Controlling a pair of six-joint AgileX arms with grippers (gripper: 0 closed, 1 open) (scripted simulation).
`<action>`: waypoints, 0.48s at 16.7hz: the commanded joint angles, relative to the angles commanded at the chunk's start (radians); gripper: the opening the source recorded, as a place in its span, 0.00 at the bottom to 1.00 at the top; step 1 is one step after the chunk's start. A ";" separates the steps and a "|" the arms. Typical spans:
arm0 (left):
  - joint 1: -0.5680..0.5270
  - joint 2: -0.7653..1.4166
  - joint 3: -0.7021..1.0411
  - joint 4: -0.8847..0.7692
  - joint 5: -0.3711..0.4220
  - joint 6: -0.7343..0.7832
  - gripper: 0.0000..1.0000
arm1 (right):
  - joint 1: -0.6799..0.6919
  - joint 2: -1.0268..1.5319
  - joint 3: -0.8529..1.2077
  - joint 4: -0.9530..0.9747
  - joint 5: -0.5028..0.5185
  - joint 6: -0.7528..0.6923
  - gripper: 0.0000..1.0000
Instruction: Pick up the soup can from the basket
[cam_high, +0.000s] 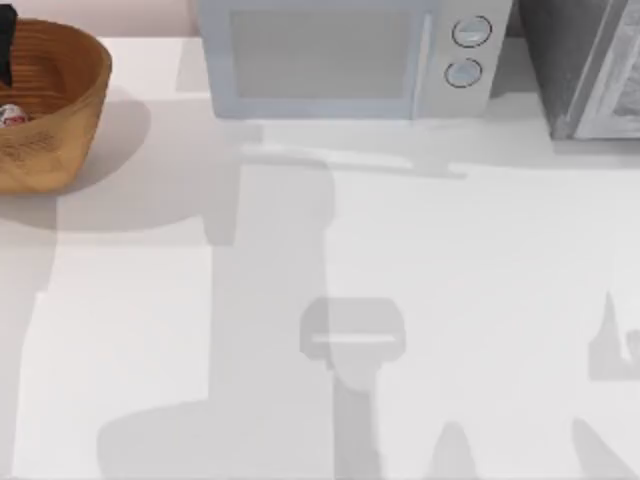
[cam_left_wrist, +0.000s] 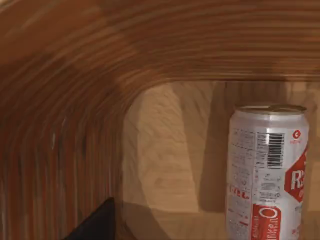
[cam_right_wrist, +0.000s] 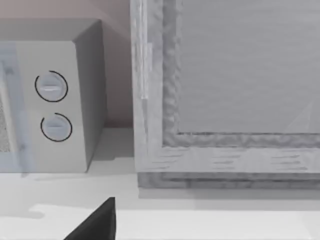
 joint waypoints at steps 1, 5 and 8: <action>-0.007 0.038 0.014 -0.030 0.007 0.002 1.00 | 0.000 0.000 0.000 0.000 0.000 0.000 1.00; -0.017 0.087 0.030 -0.072 0.016 0.004 1.00 | 0.000 0.000 0.000 0.000 0.000 0.000 1.00; -0.017 0.087 0.030 -0.072 0.016 0.004 1.00 | 0.000 0.000 0.000 0.000 0.000 0.000 1.00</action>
